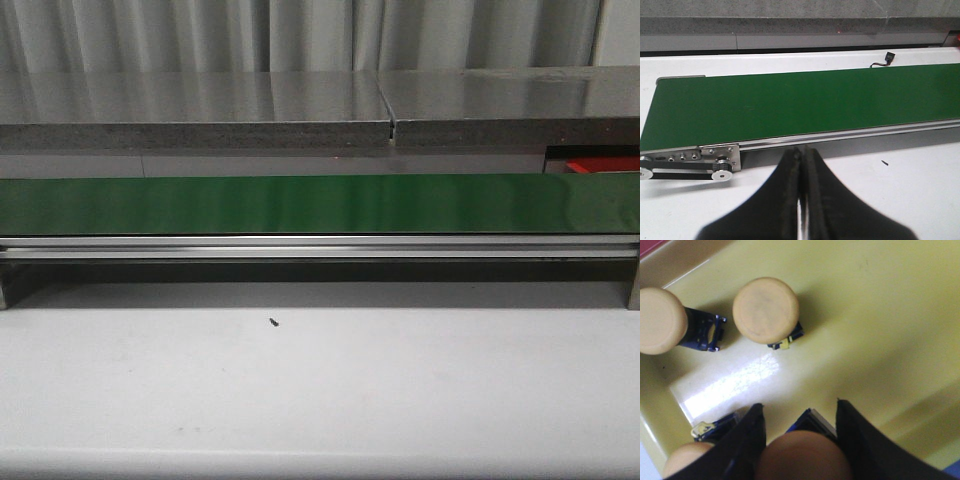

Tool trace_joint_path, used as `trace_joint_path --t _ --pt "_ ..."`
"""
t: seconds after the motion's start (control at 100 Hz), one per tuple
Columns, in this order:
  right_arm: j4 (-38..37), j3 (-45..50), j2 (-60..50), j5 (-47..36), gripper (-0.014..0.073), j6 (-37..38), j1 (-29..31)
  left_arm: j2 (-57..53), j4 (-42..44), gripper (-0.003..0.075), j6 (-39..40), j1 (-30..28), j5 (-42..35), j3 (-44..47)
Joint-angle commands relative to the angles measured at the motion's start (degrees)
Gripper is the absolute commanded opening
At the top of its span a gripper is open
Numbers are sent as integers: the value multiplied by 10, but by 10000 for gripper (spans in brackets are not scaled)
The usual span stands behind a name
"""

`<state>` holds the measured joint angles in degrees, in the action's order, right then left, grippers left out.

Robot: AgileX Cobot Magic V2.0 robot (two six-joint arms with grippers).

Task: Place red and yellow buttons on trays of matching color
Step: 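Place the yellow-capped button into the yellow tray and release it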

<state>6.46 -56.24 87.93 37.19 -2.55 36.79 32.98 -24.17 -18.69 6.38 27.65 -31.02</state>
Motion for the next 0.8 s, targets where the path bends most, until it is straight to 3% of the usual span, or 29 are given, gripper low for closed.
trace_joint_path --t 0.0,0.79 --pt "2 -11 -4 -43 77 -1 1 3 -13 -19 6 4 -40 -16" --pt "6 -11 53 -65 78 -1 -28 3 -13 -19 6 4 -41 -16"
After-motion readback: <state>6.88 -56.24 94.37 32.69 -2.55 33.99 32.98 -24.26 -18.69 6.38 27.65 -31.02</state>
